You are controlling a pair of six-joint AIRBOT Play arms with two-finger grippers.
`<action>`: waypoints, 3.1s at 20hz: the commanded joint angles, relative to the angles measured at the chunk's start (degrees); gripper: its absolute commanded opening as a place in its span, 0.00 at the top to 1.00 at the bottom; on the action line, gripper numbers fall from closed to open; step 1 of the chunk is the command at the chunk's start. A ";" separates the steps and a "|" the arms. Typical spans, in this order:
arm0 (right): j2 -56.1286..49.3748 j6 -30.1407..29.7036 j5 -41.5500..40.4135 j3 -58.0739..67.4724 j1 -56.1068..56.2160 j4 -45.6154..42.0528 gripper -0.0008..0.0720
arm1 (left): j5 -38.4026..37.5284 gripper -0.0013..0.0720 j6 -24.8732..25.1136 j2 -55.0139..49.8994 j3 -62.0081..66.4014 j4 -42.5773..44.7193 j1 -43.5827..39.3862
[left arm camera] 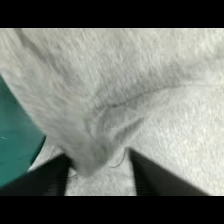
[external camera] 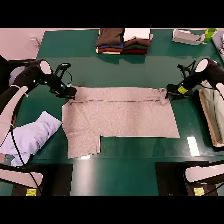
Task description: Fold the shirts.
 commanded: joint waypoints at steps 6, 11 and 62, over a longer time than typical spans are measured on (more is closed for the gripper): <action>15.32 -1.51 2.32 -9.25 -1.88 -5.62 0.42 | -5.11 0.32 -5.33 15.76 -4.33 1.05 0.00; 26.99 -1.49 1.68 -29.88 -6.78 -5.49 0.18 | -1.33 0.32 -9.90 29.73 -20.87 0.22 -0.17; 50.58 0.52 8.44 -37.92 2.36 -10.91 0.97 | -4.85 0.95 -17.84 50.99 -33.44 4.22 -13.35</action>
